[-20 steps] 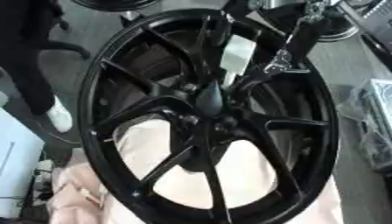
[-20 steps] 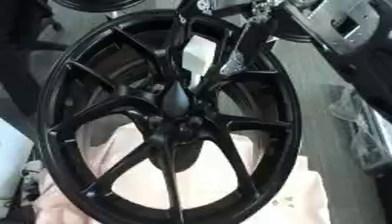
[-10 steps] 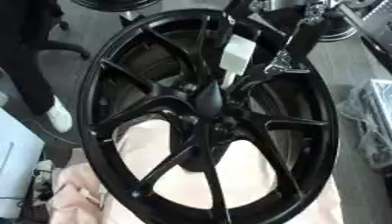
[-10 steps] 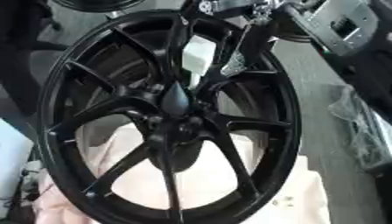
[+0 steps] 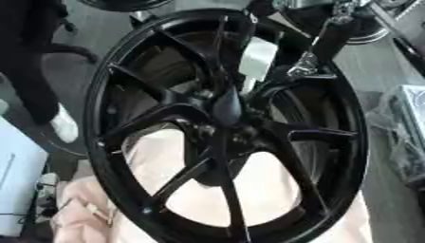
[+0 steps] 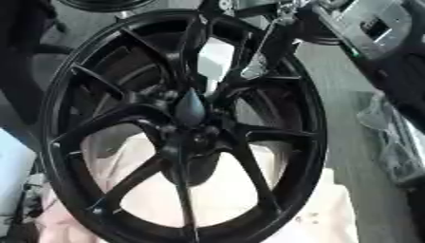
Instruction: Pull the pin out of the wheel hub.
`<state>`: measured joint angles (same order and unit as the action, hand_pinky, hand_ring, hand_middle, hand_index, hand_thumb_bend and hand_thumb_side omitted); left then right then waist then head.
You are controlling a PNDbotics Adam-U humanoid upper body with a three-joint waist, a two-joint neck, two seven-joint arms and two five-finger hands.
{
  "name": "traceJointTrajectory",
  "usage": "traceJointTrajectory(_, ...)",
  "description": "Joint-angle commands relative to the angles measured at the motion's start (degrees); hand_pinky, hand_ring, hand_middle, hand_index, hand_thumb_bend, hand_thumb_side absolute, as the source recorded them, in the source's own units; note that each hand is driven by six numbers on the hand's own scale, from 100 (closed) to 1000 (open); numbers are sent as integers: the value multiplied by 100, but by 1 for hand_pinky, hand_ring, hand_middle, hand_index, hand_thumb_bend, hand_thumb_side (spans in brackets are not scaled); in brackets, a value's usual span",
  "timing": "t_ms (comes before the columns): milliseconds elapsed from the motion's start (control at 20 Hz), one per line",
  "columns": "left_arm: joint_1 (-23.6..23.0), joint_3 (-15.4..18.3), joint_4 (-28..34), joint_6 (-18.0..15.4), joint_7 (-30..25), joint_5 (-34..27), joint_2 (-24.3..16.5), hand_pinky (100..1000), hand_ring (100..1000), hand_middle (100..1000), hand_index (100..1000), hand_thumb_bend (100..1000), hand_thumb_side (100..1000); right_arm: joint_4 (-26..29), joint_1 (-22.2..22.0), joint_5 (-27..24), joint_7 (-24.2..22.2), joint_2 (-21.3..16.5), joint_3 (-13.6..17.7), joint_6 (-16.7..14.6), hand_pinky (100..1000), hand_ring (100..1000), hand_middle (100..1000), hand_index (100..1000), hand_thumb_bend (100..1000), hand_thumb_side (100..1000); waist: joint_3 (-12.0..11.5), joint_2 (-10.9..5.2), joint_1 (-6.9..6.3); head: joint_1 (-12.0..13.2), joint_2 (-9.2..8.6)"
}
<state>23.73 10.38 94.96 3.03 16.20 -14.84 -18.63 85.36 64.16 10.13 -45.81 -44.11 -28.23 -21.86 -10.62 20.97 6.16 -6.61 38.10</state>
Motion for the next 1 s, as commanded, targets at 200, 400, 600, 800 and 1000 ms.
traceJointTrajectory(200,88,20,97,1,25,12,-132,600,806,724,707,351,633,-10,66,94,-616,-106,115,-685,845,743,674,769,373,100,-15,-91,-37,14,-68)
traceJointTrajectory(400,94,15,98,9,38,19,-130,600,805,722,706,351,633,-37,48,130,-616,-104,127,-707,844,738,670,766,369,100,-26,-86,-31,15,-64)
traceJointTrajectory(600,99,13,99,14,41,23,-128,600,805,721,706,350,633,-84,37,197,-616,-99,157,-724,843,737,669,765,369,100,-38,-79,-28,12,-63)
traceJointTrajectory(800,97,8,97,19,32,26,-130,601,805,720,705,349,634,-92,33,212,-616,-99,159,-743,841,731,656,755,363,100,-36,-77,-28,18,-59)
traceJointTrajectory(1000,99,9,96,26,29,29,-131,601,806,719,705,347,636,-107,19,214,-616,-99,161,-742,838,715,626,732,341,100,-34,-78,-29,31,-54)
